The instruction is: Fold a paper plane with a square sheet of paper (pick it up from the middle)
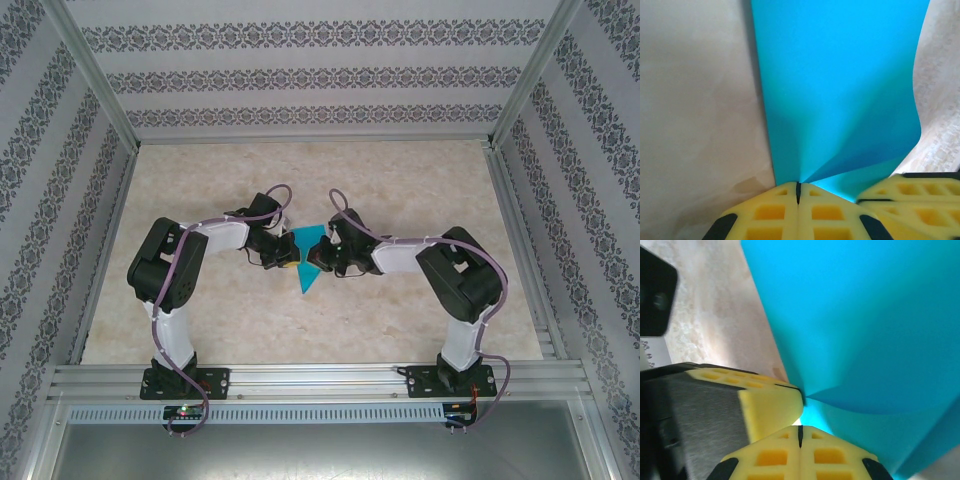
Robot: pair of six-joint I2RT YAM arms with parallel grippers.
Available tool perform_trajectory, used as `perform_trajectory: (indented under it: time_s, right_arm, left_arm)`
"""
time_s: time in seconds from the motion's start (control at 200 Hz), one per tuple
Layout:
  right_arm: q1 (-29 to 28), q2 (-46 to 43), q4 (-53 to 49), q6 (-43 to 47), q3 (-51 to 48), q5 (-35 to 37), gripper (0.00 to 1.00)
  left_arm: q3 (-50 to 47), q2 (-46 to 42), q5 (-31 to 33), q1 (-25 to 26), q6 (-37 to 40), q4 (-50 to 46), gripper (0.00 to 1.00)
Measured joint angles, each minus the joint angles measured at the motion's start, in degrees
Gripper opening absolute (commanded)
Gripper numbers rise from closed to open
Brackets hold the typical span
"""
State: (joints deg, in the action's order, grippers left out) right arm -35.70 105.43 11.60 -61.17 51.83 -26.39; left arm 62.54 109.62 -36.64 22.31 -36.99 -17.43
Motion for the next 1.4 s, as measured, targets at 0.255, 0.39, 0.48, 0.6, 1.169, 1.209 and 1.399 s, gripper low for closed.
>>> perform_trajectory:
  time_s: [0.255, 0.39, 0.48, 0.6, 1.169, 1.209, 1.399]
  right_arm:
    - [0.61, -0.57, -4.00, 2.91, -0.17, 0.24, 0.00]
    - [0.63, -0.57, -5.42, 3.37, -0.39, 1.11, 0.00]
    - [0.72, -0.57, -5.99, 3.61, -0.94, 1.79, 0.00]
    - [0.72, -0.57, -5.86, 3.76, -1.73, 2.38, 0.00]
    - [0.68, -1.07, -2.93, 1.42, -3.58, 3.45, 0.00]
    - [0.68, -1.11, -2.84, 1.14, -3.65, 3.48, 0.00]
    - [0.68, -1.16, -2.23, 0.20, -4.00, 3.63, 0.00]
  left_arm:
    - [0.59, 0.13, 0.46, 0.20, 0.87, -0.90, 0.00]
    - [1.05, 0.33, 0.57, 0.20, 1.05, -1.53, 0.00]
    - [1.31, 0.39, 0.68, 0.24, 1.05, -1.92, 0.00]
    - [1.53, 0.44, 0.79, 0.26, 1.07, -2.27, 0.00]
    - [0.28, -5.42, 2.47, 1.84, -0.98, -1.18, 0.19]
    - [-0.96, -7.39, 2.64, 2.58, -1.77, -0.11, 0.19]
    - [-5.77, -12.15, 2.89, 8.02, -6.10, 3.72, 0.13]
